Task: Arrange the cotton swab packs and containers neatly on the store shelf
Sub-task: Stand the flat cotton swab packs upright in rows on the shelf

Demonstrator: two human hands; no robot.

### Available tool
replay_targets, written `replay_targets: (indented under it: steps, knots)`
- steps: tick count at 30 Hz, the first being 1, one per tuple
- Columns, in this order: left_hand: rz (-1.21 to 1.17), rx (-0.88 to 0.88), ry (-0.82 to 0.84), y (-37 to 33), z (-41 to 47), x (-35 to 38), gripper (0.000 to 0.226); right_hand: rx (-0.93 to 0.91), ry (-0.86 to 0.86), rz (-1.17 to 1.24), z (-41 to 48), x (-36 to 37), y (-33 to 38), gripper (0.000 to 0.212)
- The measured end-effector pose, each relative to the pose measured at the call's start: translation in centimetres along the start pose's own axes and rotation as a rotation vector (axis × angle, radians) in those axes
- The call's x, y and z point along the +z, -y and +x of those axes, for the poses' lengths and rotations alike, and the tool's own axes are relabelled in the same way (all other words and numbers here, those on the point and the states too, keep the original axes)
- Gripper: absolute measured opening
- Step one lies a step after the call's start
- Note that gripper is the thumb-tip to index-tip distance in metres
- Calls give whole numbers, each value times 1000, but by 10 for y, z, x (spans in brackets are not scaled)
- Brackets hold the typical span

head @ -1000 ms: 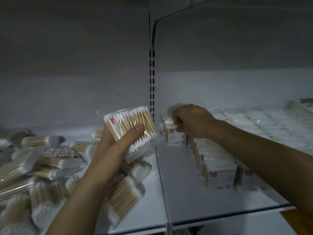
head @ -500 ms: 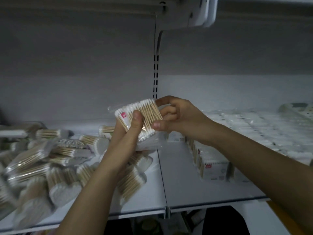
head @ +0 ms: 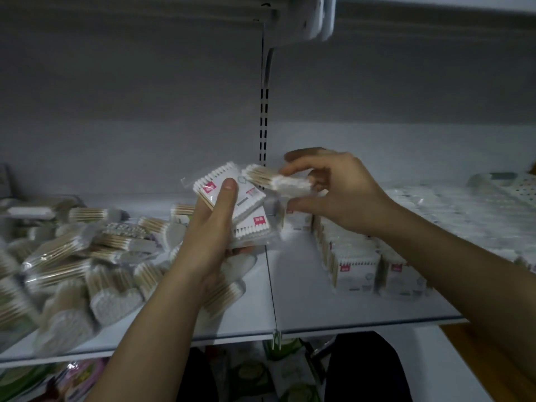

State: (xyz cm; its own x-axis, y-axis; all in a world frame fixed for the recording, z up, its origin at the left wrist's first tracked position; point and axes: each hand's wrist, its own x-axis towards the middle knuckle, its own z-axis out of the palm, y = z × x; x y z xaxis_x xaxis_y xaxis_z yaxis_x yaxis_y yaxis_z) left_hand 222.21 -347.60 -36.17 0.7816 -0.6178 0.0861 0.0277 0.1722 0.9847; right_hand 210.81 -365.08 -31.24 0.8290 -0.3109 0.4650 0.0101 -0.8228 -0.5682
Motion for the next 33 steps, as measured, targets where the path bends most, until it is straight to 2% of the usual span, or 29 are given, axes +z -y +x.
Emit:
replay_targets:
  steps: [3, 5, 8, 12, 15, 18, 22, 25, 29, 33]
  knots:
    - [16, 23, -73, 1, 8, -12, 24, 50, -43, -16, 10, -11, -17, 14]
    - [-1, 43, -95, 4, 16, -19, 23, 110, 40, -112, 20, -17, -34, 19]
    - [-4, 47, -100, 8, 24, -23, 20, 166, 224, -284, 30, -12, -54, 38]
    - [22, 59, -66, 6, 27, -19, 13, 154, 308, -373, 35, 8, -75, 25]
    - [22, 69, -31, 2, 27, -16, 16, 62, 315, -549, 40, 19, -90, 24]
    - [38, 91, 2, 1, 26, -13, 14, 100, 334, -601, 43, 22, -91, 20]
    - [46, 90, -2, 3, 26, -8, 24, 112, 365, -691, 44, 23, -84, 30]
    - [48, 78, -4, 4, 27, -4, 22, 80, 340, -735, 44, 26, -82, 32]
    - [56, 65, -16, 5, 28, 4, 19, 51, 365, -784, 41, 30, -82, 47]
    - [74, 75, -9, 5, 31, 10, 22, -12, 338, -902, 44, 38, -81, 40]
